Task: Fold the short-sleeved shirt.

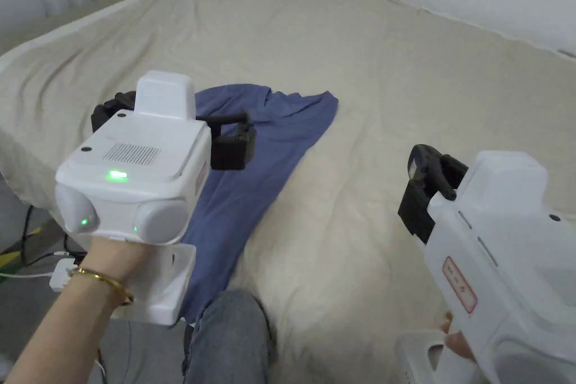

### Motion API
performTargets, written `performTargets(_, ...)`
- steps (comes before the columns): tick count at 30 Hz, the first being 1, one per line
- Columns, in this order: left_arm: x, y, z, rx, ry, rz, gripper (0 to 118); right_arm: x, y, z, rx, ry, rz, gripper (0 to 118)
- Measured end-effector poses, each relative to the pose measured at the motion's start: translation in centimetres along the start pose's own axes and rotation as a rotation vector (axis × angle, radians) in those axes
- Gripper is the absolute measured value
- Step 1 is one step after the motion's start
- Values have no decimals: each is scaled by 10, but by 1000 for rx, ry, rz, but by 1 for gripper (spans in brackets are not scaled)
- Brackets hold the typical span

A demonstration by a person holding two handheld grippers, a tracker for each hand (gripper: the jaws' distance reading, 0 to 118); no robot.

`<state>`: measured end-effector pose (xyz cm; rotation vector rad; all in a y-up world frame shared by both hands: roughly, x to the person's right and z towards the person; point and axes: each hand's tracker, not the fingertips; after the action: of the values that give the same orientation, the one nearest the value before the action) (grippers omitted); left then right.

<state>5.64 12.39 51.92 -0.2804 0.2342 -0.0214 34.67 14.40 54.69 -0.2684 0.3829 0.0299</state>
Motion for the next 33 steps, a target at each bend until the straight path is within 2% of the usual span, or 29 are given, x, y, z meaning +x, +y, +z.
performTargets(6,14,11,-137,-243,-96,-34,118,14,-1,-21,-31,-7,5,1)
performTargets(11,35,-12,-254,-487,-82,-83,118,30,-14,-46,-106,-21,20,1)
performTargets(16,48,-44,-327,-787,-106,-50,118,47,-33,-65,-177,-55,47,1)
performTargets(18,48,-51,-338,-828,-112,-1,116,54,-42,-68,-202,-62,39,1)
performTargets(20,47,-52,-343,-879,-116,41,85,60,-50,-67,-230,-70,40,1)
performTargets(21,46,-49,-343,-905,-128,98,79,63,-54,-66,-246,-84,45,1)
performTargets(22,48,-42,-339,-878,-110,93,57,67,-56,-65,-256,-97,44,1)
performTargets(23,49,-37,-335,-865,-136,87,26,68,-58,-62,-263,-106,39,1)
performTargets(24,48,-33,-330,-840,-174,104,9,71,-58,-60,-269,-117,25,1)
performTargets(26,47,-33,-320,-804,-89,79,9,74,-55,-52,-260,-134,-17,1)
performTargets(28,37,-34,-301,-688,-121,99,9,73,-49,-39,-231,-145,-31,1)
performTargets(30,30,-31,-273,-579,-99,108,9,71,-43,-26,-197,-157,-9,1)
performTargets(33,10,-16,-231,-478,-88,210,9,66,-33,-4,-169,-172,22,1)
